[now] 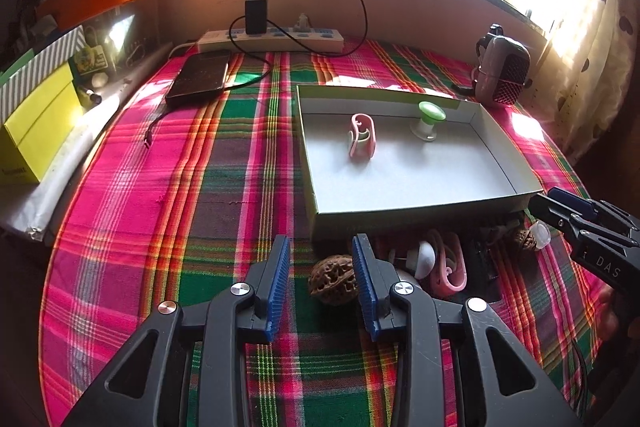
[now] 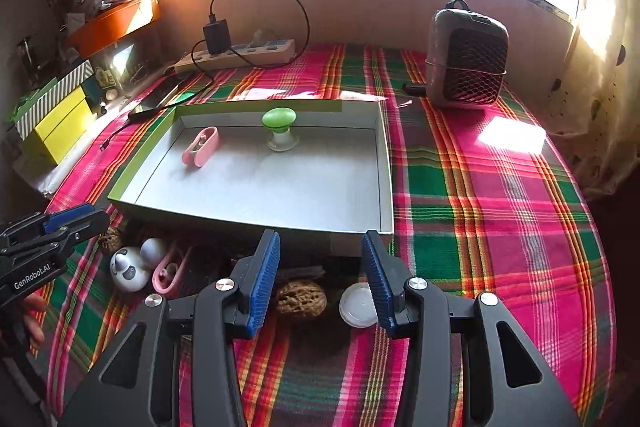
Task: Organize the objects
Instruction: 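Withdraw both tools from the box toward the remaining objects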
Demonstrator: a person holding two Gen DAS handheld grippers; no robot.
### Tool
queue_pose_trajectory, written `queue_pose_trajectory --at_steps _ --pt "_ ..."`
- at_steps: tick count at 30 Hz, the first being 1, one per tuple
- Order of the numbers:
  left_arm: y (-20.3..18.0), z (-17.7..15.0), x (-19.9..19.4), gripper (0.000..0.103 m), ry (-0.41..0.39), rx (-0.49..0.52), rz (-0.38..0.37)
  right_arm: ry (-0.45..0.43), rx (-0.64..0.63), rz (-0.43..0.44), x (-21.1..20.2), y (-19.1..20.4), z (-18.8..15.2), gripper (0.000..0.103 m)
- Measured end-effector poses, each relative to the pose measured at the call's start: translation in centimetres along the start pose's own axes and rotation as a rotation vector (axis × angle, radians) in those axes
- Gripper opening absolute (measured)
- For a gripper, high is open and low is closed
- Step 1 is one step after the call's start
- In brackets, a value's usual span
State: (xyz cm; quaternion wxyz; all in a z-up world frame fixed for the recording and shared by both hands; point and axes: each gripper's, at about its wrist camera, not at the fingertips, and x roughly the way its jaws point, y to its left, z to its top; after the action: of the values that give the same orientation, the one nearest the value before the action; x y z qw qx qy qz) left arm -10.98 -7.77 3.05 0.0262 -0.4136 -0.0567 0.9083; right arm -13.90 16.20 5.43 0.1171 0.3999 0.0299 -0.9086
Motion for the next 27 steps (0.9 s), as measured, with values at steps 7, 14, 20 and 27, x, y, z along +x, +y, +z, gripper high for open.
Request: queue_pose_trajectory --at_steps 7,14,20,27 --pt "0.7 -0.9 -0.3 0.034 0.016 -0.032 -0.107 -0.014 0.024 -0.019 -1.2 -1.3 -1.1 0.044" --pt "0.4 -1.7 0.3 0.035 0.05 -0.065 -0.171 -0.014 0.065 -0.045 -1.9 -3.0 -2.3 0.044" --pt "1.1 -1.7 0.3 0.036 0.048 -0.09 -0.145 -0.008 0.075 -0.047 -2.0 -3.5 -2.8 0.044" --pt "1.2 -1.5 1.1 0.036 0.06 -0.086 -0.12 0.014 0.08 -0.036 -1.4 -3.6 -3.3 0.045"
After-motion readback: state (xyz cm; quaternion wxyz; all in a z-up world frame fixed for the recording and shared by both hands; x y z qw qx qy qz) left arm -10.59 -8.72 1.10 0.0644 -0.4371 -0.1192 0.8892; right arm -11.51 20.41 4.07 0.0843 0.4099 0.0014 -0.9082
